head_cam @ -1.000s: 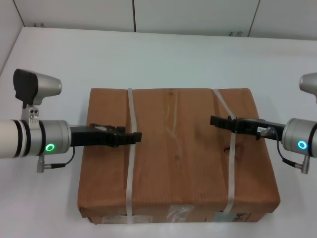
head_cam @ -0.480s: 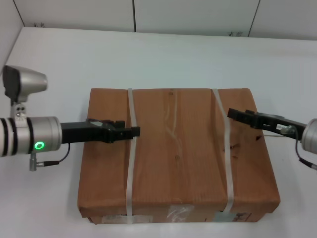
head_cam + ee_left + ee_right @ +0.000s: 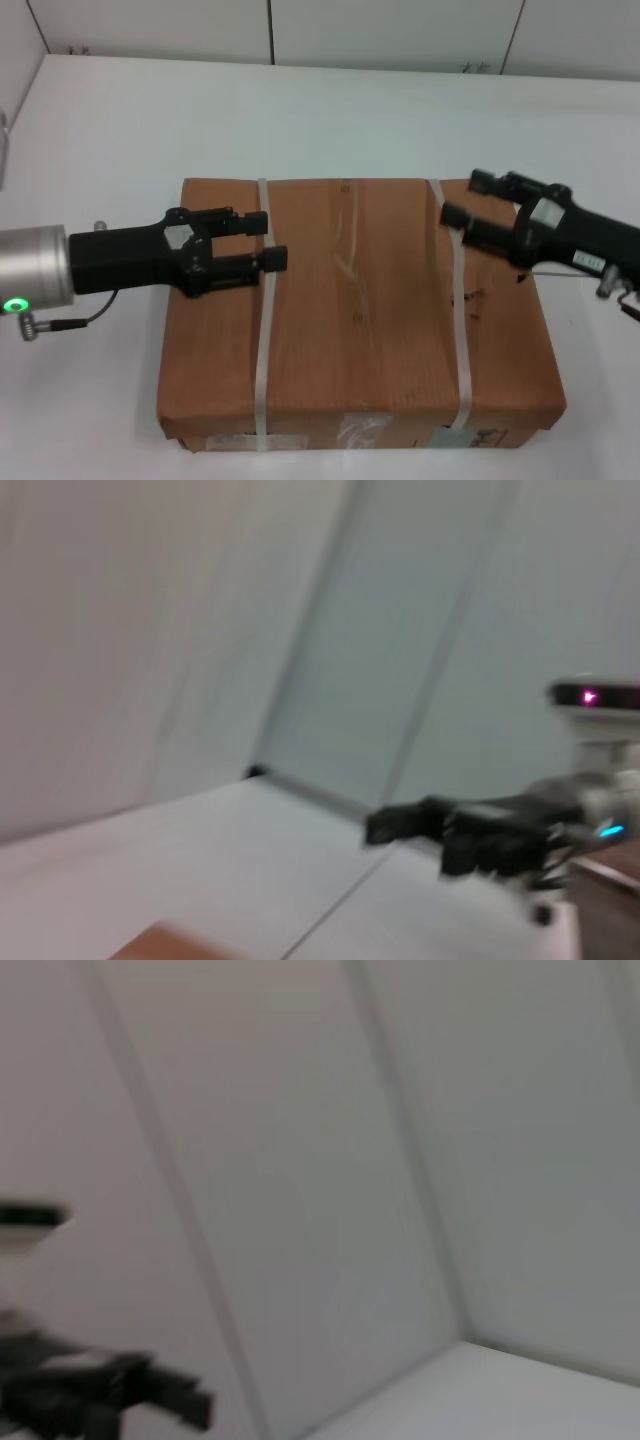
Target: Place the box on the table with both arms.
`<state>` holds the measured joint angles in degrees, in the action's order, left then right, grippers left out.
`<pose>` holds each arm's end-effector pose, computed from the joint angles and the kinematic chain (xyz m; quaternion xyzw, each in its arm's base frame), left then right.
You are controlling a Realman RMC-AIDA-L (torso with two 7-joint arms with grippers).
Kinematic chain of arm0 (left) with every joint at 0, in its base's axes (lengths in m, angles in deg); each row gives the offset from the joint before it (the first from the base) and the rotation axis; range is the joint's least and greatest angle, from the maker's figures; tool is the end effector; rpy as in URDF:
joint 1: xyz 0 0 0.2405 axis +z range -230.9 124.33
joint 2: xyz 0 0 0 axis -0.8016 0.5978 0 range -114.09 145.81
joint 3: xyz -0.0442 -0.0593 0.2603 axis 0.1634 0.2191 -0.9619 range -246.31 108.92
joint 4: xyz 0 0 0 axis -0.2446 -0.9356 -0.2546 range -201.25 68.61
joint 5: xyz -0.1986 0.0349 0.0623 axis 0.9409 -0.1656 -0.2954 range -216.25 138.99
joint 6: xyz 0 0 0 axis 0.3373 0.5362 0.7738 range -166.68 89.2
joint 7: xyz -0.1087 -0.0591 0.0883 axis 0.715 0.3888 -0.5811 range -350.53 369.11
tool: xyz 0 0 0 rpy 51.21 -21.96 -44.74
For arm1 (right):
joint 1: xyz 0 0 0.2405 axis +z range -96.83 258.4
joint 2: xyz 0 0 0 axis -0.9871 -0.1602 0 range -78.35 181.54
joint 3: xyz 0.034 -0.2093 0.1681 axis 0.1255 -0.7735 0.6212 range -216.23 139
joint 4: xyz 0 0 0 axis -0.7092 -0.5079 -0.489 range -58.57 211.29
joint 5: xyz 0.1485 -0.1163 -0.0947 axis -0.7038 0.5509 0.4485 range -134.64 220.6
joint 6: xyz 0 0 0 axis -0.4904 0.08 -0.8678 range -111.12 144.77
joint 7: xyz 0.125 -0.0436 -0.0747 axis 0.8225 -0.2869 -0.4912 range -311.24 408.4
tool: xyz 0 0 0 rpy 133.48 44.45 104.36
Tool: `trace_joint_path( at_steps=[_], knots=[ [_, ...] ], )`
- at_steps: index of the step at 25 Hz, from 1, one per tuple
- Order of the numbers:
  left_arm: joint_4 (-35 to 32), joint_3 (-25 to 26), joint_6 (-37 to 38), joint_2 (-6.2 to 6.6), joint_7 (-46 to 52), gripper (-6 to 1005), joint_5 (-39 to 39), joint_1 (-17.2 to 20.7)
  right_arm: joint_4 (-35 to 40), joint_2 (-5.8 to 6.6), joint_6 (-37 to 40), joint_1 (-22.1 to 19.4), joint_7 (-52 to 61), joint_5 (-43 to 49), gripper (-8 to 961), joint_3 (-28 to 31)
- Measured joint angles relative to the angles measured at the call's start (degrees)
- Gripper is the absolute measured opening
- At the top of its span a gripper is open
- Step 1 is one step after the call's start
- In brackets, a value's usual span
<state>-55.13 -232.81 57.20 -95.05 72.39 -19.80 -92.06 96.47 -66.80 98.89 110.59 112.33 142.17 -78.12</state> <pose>-0.2862 0.3261 -0.0139 -0.9177 -0.2348 -0.3081 0.0881 0.2833 0.3364 -0.0400 -0.8924 0.2351 0.3284 0.2013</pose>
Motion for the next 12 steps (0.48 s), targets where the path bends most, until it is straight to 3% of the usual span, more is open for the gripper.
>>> trace_joint_path(
  at_steps=[6, 12],
  knots=[
    [0.06, 0.00, 9.83, 1.04, -4.92, 737, -0.55, 0.06, 4.45, 0.35, 11.88, 0.31, -1.84, 6.85, 766, -0.35],
    [0.06, 0.02, 12.51, 1.24, -5.06, 748, -0.60, -0.41, 7.34, 0.36, 15.09, 1.95, 2.50, 12.56, 772, -0.40]
  ],
)
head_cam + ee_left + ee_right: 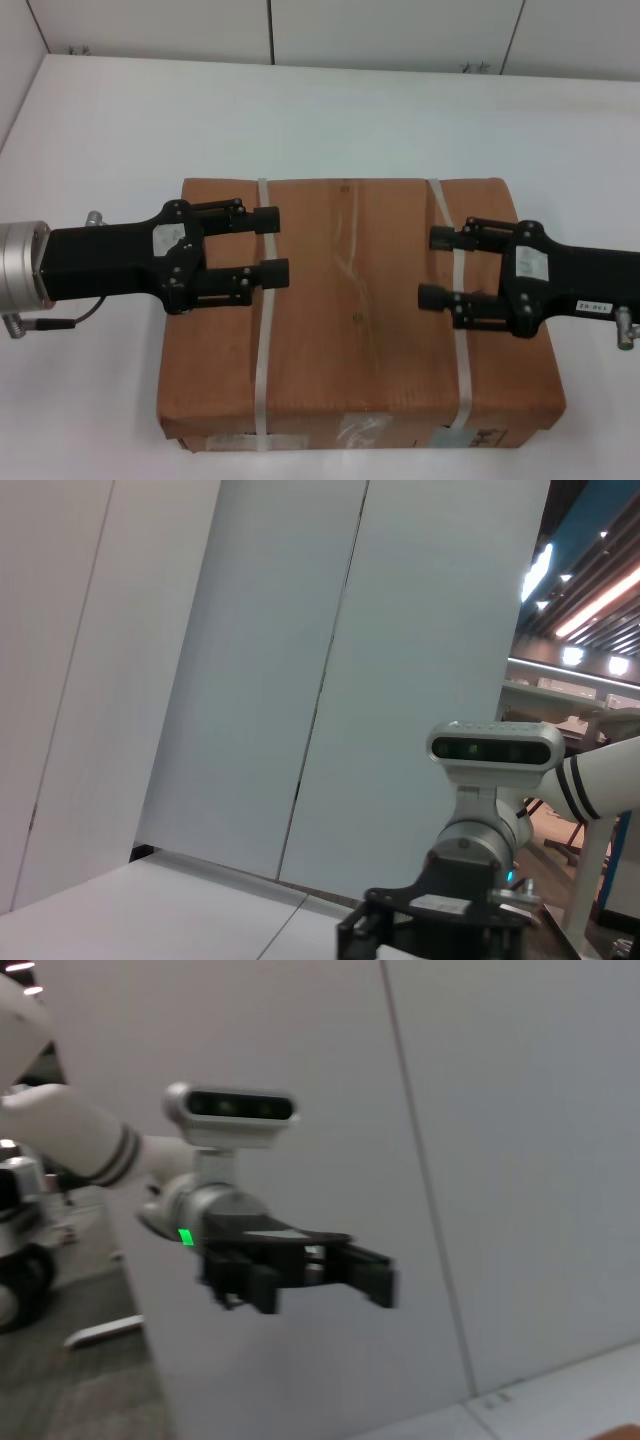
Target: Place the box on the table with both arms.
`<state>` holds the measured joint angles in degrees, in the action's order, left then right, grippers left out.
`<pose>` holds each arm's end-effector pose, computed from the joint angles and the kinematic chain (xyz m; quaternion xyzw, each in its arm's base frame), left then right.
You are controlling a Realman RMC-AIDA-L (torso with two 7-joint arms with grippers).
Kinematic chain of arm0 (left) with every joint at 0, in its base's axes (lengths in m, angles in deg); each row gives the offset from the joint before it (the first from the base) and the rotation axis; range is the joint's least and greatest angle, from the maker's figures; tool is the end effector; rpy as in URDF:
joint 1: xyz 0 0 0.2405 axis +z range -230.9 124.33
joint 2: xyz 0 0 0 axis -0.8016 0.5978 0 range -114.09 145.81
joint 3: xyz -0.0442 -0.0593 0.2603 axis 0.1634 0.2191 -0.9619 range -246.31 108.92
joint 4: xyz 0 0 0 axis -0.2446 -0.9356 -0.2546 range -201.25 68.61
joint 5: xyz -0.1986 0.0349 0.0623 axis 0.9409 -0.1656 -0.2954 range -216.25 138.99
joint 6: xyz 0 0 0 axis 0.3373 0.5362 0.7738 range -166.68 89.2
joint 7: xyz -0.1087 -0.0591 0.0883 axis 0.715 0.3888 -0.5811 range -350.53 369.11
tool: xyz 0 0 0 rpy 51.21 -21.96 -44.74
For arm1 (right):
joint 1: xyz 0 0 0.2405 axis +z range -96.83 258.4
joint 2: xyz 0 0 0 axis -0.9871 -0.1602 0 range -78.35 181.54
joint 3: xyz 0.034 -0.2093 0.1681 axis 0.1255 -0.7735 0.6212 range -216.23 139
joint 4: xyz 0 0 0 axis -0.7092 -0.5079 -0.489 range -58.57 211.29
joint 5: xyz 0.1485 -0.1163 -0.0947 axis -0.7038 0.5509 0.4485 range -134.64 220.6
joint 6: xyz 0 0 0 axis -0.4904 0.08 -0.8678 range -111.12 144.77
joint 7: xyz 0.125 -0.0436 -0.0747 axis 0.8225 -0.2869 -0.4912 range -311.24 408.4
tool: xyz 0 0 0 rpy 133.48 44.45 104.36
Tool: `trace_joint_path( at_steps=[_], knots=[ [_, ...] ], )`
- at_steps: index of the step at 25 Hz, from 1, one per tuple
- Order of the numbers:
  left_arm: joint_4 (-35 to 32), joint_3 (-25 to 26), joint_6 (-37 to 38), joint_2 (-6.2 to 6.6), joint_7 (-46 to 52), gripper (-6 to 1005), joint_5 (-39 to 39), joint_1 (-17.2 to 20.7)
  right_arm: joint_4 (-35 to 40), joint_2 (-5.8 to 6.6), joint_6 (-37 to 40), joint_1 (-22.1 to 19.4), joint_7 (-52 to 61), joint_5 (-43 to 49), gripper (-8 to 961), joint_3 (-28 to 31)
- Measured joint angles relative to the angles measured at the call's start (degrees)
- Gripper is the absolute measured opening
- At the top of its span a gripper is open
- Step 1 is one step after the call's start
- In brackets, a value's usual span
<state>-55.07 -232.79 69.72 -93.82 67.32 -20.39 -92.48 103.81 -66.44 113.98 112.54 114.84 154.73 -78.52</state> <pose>-0.2659 0.3091 0.0054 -0.9184 -0.1535 -0.3635 0.0295 0.2567 0.3147 -0.0318 -0.9409 0.1394 0.3026 0.0615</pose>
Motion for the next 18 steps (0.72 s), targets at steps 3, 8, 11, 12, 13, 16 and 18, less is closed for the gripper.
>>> trace_joint_path(
  at_steps=[3, 8, 11, 12, 13, 16, 18],
  knots=[
    [0.00, 0.00, 0.06, 0.29, 0.93, 753, -0.35, -0.18, 0.18, 0.00, 3.13, 0.58, 0.48, 0.78, 775, 0.09],
    [-0.14, 0.00, 0.77, 0.57, 1.55, 761, -3.15, -1.11, 0.23, 0.50, 7.22, 0.90, 0.81, 0.47, 803, 0.51],
    [-0.29, 0.00, 0.82, 0.42, 0.98, 765, -3.37, -1.29, 0.30, 0.63, 8.01, 0.92, 0.93, 0.46, 840, 0.54],
    [-0.35, 0.00, 0.84, 0.38, 0.82, 766, -3.37, -1.32, 0.31, 0.64, 8.04, 0.92, 0.94, 0.46, 852, 0.54],
    [-0.41, 0.00, 0.86, 0.31, 0.64, 766, -3.35, -1.32, 0.32, 0.64, 8.04, 0.92, 0.94, 0.46, 852, 0.54],
    [-0.50, 0.00, 1.02, 0.09, 0.00, 766, -3.22, -1.27, 0.32, 0.64, 7.81, 0.94, 0.94, 0.46, 852, 0.55],
    [-0.51, 0.00, 1.17, -0.02, -0.32, 766, -3.21, -1.22, 0.32, 0.62, 7.71, 0.94, 0.94, 0.46, 852, 0.60]
  ],
)
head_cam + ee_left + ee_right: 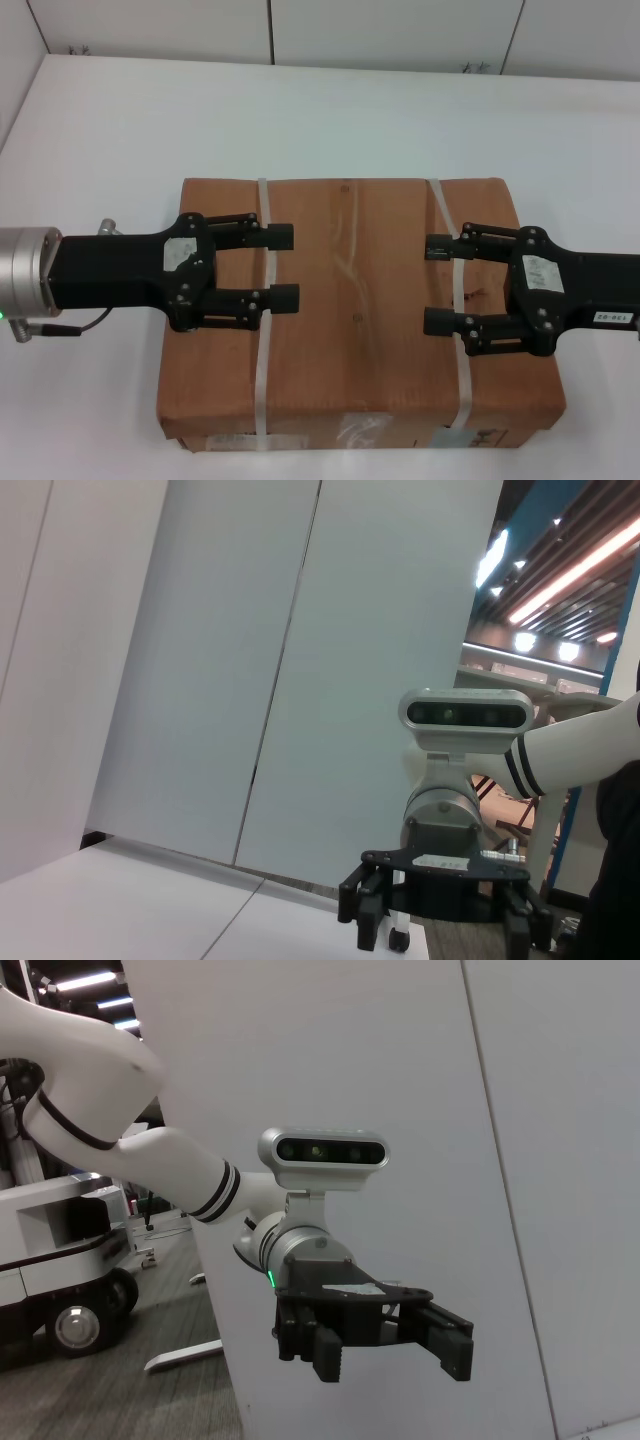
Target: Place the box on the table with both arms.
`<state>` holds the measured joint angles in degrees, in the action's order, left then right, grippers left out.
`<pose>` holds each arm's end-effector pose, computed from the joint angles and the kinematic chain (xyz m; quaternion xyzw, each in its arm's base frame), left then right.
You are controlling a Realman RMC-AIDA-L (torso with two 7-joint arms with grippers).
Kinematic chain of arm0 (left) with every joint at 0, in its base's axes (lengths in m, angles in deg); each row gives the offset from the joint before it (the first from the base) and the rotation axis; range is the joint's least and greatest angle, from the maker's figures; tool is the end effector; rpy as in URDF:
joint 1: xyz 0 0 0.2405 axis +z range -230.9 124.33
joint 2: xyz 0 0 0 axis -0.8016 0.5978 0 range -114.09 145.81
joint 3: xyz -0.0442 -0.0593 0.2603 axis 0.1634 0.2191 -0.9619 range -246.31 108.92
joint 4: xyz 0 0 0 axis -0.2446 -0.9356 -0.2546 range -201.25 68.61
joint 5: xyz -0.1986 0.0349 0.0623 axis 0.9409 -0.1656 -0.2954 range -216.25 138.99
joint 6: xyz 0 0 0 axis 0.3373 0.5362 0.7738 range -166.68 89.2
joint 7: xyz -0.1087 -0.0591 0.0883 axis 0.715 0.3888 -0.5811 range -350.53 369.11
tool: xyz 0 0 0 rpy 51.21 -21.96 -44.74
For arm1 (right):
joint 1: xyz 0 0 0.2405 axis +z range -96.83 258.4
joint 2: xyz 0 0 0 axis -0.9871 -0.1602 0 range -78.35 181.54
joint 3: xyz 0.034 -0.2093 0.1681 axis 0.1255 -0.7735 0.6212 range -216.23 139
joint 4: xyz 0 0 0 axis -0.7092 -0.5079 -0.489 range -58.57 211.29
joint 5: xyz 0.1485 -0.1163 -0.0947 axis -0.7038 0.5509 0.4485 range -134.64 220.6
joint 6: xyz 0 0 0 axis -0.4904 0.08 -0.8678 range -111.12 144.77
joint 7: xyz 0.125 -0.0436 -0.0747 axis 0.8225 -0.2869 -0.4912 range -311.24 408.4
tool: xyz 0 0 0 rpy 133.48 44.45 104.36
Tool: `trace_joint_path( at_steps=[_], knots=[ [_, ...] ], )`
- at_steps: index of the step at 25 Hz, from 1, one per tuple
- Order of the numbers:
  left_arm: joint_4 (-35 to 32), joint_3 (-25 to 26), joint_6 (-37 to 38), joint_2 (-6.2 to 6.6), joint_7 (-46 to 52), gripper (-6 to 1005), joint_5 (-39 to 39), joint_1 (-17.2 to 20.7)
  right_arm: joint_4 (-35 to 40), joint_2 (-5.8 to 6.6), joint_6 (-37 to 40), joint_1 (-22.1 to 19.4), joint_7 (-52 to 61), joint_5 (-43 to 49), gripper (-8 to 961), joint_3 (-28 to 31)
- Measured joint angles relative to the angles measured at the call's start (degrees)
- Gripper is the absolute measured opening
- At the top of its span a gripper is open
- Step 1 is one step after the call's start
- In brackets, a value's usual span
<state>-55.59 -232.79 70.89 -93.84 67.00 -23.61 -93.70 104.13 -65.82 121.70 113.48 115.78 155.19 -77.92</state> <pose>-0.2595 0.3061 0.0012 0.9243 0.1415 0.3544 0.0034 0.2436 0.3048 -0.0212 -0.9364 0.1171 0.3307 0.0083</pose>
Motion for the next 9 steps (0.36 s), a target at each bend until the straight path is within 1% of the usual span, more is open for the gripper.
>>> trace_joint_path(
  at_steps=[6, 9],
  knots=[
    [-0.01, 0.27, 0.05, -0.17, -0.21, 766, 0.20, 0.13, 0.00, -0.24, -0.94, -0.04, -0.26, 0.01, 852, 1.51],
    [0.30, 0.39, -0.15, -0.78, -1.39, 766, 1.44, 0.58, 0.00, -0.38, -2.30, -0.36, -0.60, 0.02, 852, 2.14]
  ],
)
